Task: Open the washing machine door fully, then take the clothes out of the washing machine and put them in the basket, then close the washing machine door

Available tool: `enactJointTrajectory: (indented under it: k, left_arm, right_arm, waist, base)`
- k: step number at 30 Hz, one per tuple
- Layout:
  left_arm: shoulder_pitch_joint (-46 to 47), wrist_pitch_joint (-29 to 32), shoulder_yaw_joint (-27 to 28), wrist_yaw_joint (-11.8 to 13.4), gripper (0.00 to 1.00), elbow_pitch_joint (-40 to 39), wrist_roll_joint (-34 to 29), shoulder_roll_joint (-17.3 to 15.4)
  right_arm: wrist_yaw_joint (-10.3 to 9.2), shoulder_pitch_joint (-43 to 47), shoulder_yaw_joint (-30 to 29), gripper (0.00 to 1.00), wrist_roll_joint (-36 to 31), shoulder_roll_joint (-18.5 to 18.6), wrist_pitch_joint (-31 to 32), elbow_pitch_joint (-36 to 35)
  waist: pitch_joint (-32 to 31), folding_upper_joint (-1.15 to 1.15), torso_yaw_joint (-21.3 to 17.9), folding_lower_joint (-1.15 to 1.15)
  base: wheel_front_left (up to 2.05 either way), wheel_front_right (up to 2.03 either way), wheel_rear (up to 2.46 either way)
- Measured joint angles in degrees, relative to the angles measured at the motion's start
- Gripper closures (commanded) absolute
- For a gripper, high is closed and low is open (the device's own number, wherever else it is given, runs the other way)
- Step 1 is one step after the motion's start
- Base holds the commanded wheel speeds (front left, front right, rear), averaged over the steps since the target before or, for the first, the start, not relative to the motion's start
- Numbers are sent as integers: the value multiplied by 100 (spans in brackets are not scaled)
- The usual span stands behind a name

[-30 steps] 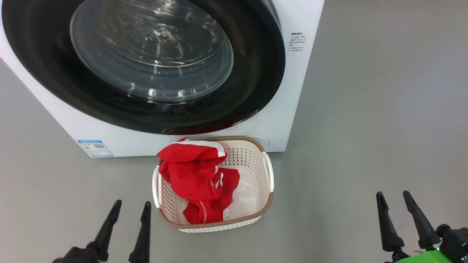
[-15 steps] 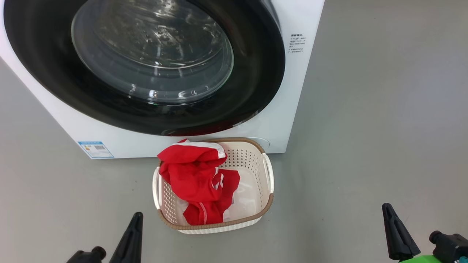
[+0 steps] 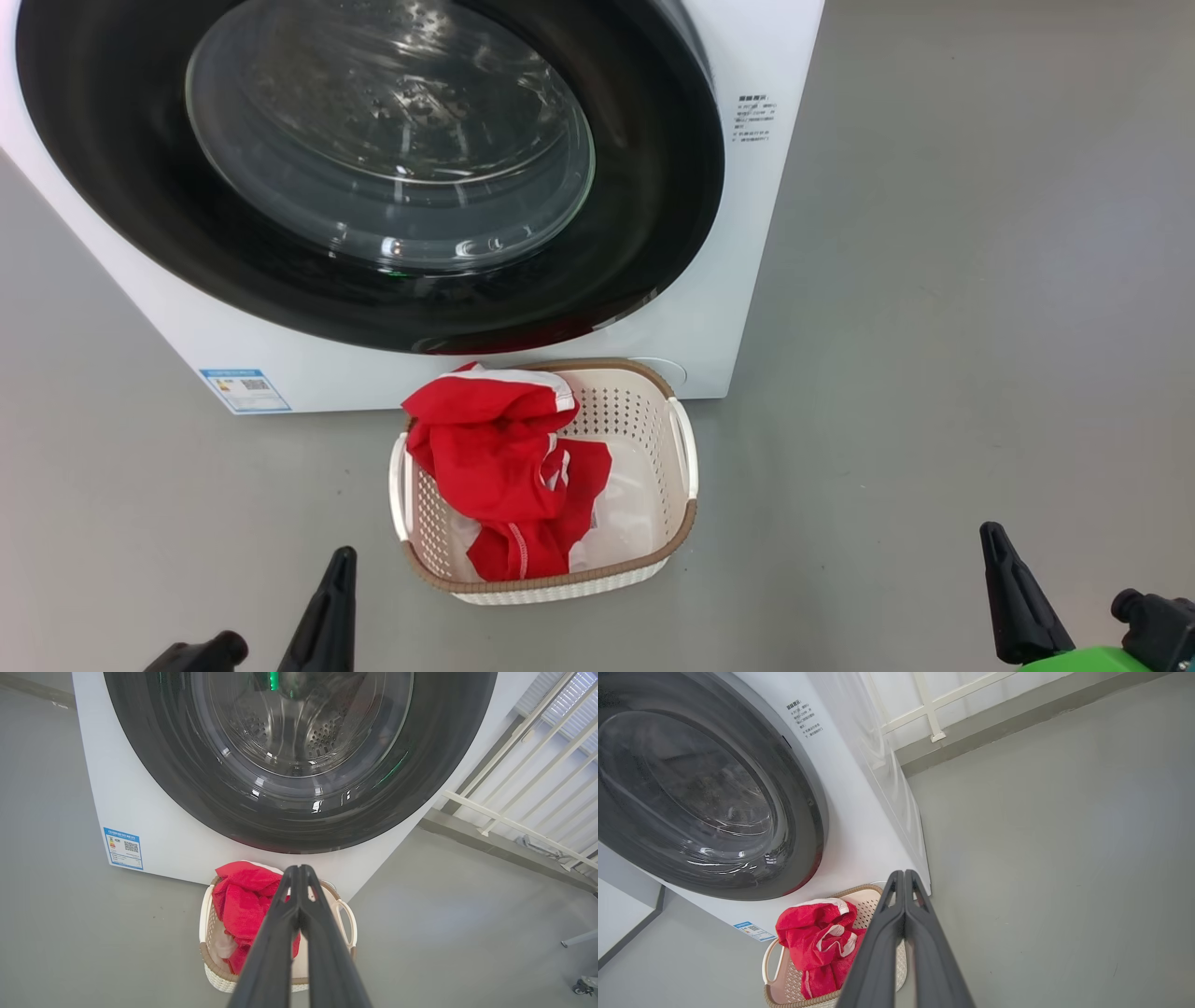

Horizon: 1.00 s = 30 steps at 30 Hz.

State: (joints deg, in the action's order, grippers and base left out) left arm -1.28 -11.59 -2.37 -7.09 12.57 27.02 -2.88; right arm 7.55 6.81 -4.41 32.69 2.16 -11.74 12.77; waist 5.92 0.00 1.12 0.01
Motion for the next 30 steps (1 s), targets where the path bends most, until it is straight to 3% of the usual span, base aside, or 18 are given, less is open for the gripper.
enactJointTrajectory:
  k: [30]
  left_arm:
    - [44, 443, 53, 0, 100, 64, 2027, -40]
  right_arm:
    - [0, -263, 2, 100, 1816, 79, 446, 73]
  waist:
    - [-170, 0, -33, -1]
  base:
    - [0, 0, 0]
